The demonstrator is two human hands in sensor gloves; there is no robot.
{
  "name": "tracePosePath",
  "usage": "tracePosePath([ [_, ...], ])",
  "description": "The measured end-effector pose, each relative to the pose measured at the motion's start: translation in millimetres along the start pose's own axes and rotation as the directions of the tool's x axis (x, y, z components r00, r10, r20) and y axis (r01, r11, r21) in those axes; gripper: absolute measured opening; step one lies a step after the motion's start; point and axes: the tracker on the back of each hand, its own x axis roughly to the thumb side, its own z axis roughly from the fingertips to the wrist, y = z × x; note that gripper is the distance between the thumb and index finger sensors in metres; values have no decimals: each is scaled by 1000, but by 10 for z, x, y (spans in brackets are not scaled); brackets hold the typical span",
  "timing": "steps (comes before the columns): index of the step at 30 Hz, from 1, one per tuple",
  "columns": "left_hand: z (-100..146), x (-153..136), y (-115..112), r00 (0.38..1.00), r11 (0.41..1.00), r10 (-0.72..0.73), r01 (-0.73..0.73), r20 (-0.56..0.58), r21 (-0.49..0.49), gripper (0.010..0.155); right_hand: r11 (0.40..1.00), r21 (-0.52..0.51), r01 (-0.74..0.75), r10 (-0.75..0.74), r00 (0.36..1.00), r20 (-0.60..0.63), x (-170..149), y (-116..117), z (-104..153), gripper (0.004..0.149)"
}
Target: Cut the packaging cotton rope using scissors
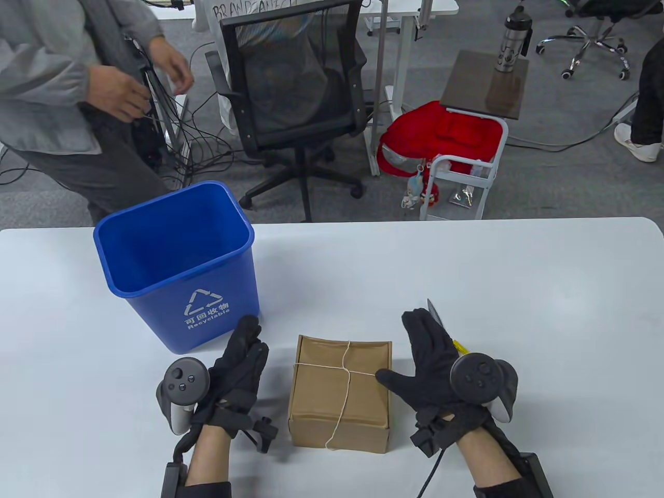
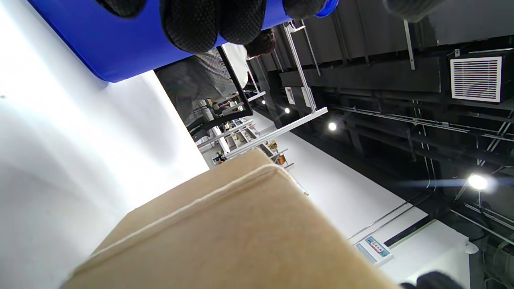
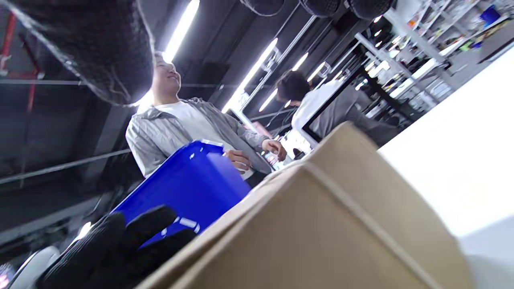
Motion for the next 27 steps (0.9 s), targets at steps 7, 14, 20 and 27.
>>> tracePosePath([
  [7, 1, -1, 2, 1000, 1000, -13, 13, 3, 11, 71, 987, -154, 42, -42, 999, 0, -337, -166, 176, 87],
  [14, 20, 5, -74, 1000, 1000, -17, 17, 6, -16, 71, 985, -157, -75, 75, 997, -9, -314, -178, 206, 85],
  [20, 20, 2, -86, 1000, 1000, 4, -4, -5, -22, 71, 939, 5, -344, 335, 912, -239, -361, -171, -27, 78],
  [27, 10, -46, -92, 999, 999, 37, -38, -32, -28, 71, 750, 525, -402, 652, 581, -487, -593, -16, -362, 90],
])
